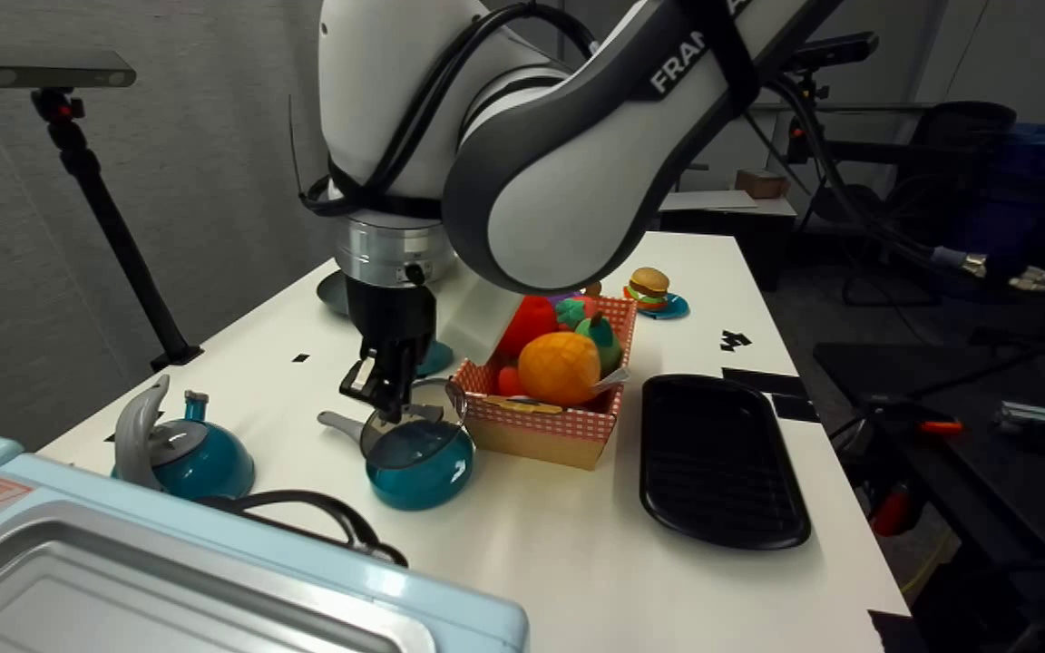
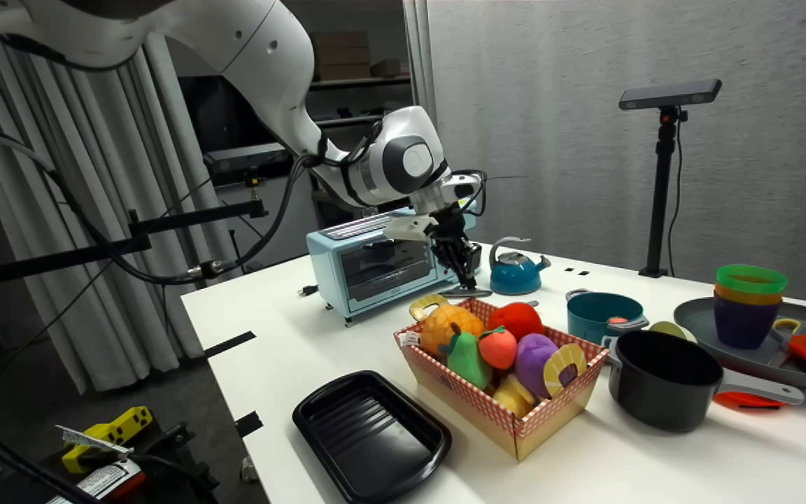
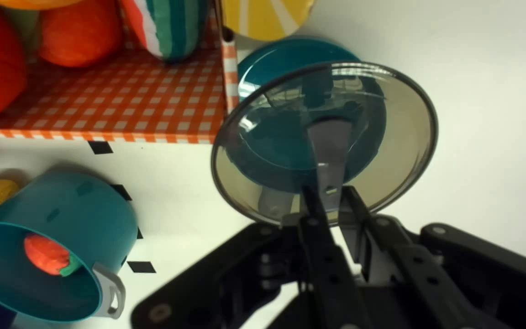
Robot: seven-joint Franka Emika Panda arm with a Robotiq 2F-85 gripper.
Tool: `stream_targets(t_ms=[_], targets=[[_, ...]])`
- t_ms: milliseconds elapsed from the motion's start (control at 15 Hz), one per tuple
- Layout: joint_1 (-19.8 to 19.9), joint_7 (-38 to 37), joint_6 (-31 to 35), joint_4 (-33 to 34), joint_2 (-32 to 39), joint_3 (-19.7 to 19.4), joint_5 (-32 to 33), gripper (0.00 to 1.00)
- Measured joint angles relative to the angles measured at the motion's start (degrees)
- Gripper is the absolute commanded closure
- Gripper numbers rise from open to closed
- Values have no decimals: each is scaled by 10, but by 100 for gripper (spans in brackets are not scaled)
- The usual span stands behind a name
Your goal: Transfer the lid from the pot to the pan
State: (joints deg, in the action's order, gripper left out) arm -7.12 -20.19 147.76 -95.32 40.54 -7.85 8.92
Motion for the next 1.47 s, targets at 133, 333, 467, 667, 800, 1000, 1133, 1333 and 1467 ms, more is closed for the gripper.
stream_targets(t_ms=[133, 333, 467, 667, 800, 1000, 1133, 1333, 1467], targets=[[-5, 0, 1, 0, -1, -2, 9, 96], [-13, 0, 3, 1, -1, -2, 16, 96], [-17, 1, 3, 1, -1, -2, 17, 96], [-18, 3, 3, 1, 0, -2, 17, 96], [-17, 3, 3, 3, 3, -2, 17, 96], [-10, 3, 2, 12, 12, -1, 7, 96], [1, 9, 1, 20, 19, 5, -12, 96], [25, 27, -6, 37, 34, 23, -51, 96], [40, 35, -9, 51, 46, 33, -71, 96]])
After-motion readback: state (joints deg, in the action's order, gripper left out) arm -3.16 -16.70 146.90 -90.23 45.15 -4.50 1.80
